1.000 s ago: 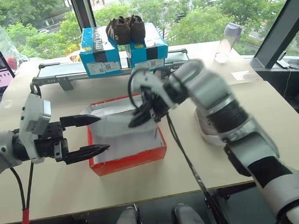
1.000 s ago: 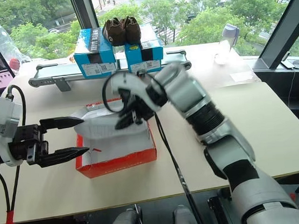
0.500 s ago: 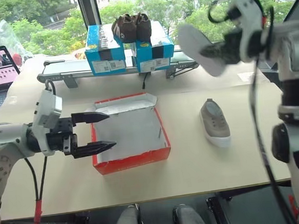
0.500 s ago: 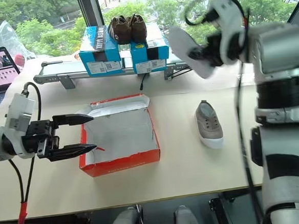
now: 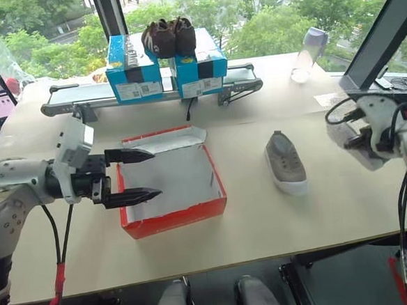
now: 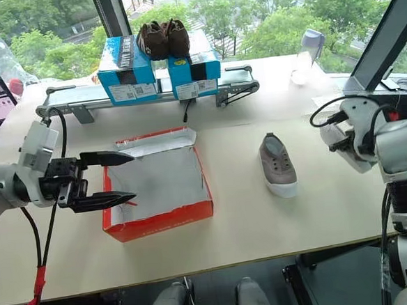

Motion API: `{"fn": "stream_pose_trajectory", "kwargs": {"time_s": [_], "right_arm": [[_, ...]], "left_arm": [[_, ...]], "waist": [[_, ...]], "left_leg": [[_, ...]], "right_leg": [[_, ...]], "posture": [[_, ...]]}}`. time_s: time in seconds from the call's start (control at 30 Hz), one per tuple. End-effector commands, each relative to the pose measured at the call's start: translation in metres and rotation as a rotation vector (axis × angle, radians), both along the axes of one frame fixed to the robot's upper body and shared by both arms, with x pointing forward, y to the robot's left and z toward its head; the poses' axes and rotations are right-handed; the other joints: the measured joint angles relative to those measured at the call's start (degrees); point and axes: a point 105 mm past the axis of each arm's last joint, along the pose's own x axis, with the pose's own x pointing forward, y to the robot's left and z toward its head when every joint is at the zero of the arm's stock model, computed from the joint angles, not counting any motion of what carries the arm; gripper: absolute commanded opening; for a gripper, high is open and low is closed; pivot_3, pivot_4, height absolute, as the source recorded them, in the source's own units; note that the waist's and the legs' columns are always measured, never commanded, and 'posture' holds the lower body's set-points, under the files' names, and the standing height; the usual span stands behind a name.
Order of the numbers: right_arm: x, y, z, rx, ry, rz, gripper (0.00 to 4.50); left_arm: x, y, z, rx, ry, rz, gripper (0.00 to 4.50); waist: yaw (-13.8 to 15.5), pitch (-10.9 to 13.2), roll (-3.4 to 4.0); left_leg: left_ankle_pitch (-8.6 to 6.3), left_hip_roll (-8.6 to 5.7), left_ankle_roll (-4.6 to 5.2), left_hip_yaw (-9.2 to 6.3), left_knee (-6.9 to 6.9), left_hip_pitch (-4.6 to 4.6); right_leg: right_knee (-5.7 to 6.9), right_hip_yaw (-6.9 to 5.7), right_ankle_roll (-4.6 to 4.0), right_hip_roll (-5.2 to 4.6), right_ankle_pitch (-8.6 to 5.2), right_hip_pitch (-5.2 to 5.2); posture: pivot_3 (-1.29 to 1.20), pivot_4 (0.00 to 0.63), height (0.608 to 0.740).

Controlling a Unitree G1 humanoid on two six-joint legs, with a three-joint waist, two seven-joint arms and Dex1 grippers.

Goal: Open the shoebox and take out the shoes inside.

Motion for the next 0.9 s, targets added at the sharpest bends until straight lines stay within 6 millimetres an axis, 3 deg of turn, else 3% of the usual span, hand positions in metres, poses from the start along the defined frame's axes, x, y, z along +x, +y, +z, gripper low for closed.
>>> {"fn": "stream_pose_trajectory", "kwargs": {"time_s": [0.03, 0.17, 0.2, 0.37, 0.53, 0.8, 0.87, 0.9], "right_arm": [[0.011, 0.003, -0.007, -0.124, -0.054, 0.020, 0.26], [0.016, 0.025, -0.028, -0.119, -0.043, 0.065, 0.26], [0.016, 0.032, -0.029, -0.115, -0.042, 0.085, 1.24], [0.014, 0.068, -0.028, -0.067, -0.042, 0.169, 2.86], [0.005, 0.088, -0.009, -0.044, -0.047, 0.267, 4.36], [-0.015, 0.096, 0.055, -0.041, -0.097, 0.452, 4.36], [-0.020, 0.106, 0.062, -0.009, -0.115, 0.515, 4.36], [-0.025, 0.120, 0.066, 0.059, -0.134, 0.589, 4.36]], "left_arm": [[0.001, -0.002, 0.008, 0.003, -0.049, -0.016, 4.50], [0.001, -0.003, 0.010, 0.009, -0.059, -0.021, 4.50], [0.002, -0.003, 0.011, 0.010, -0.061, -0.020, 4.50], [0.002, -0.001, 0.014, 0.018, -0.069, -0.015, 4.50], [0.001, 0.001, 0.014, 0.023, -0.070, -0.009, 4.50], [0.000, 0.006, 0.010, 0.010, -0.045, 0.030, 4.50], [0.002, 0.005, 0.010, -0.019, -0.041, 0.059, 4.50], [0.004, 0.003, 0.009, -0.038, -0.040, 0.081, 4.50]], "waist": [[0.06, 0.00, 0.00], [0.13, -0.01, -0.02], [0.10, -0.02, -0.03], [0.17, -0.02, -0.03], [0.38, -0.02, -0.03], [0.42, -0.02, -0.03], [0.43, -0.02, -0.03], [0.45, -0.02, -0.04]], "left_leg": [[0.00, 0.00, 0.00, 0.00, 0.01, 0.02], [0.00, 0.00, 0.00, 0.00, 0.09, 0.02], [0.00, 0.00, 0.00, 0.00, 0.09, 0.02], [0.00, 0.02, 0.00, -0.01, 0.16, 0.02], [0.00, 0.01, 0.01, -0.04, 0.17, -0.02], [-0.01, 0.04, 0.01, -0.05, 0.19, -0.02], [-0.02, 0.08, 0.03, -0.05, 0.17, -0.02], [-0.02, 0.08, 0.03, -0.05, 0.18, -0.02]], "right_leg": [[0.01, 0.00, 0.00, 0.02, 0.00, 0.02], [0.00, 0.00, 0.02, 0.04, 0.01, 0.08], [-0.02, 0.01, 0.06, 0.04, 0.04, 0.08], [0.05, 0.02, 0.09, 0.06, 0.06, 0.06], [0.07, 0.06, 0.11, 0.02, 0.07, 0.06], [0.06, 0.04, 0.11, 0.01, 0.06, 0.05], [0.01, 0.02, 0.10, 0.02, 0.06, 0.07], [-0.01, 0.01, 0.10, 0.01, 0.06, 0.08]], "posture": [[0.00, 0.150, 0.740], [0.00, 0.150, 0.740], [0.00, 0.150, 0.740], [0.00, 0.150, 0.740], [0.00, 0.150, 0.740], [0.00, 0.150, 0.740], [0.00, 0.150, 0.740], [0.00, 0.150, 0.740]]}}
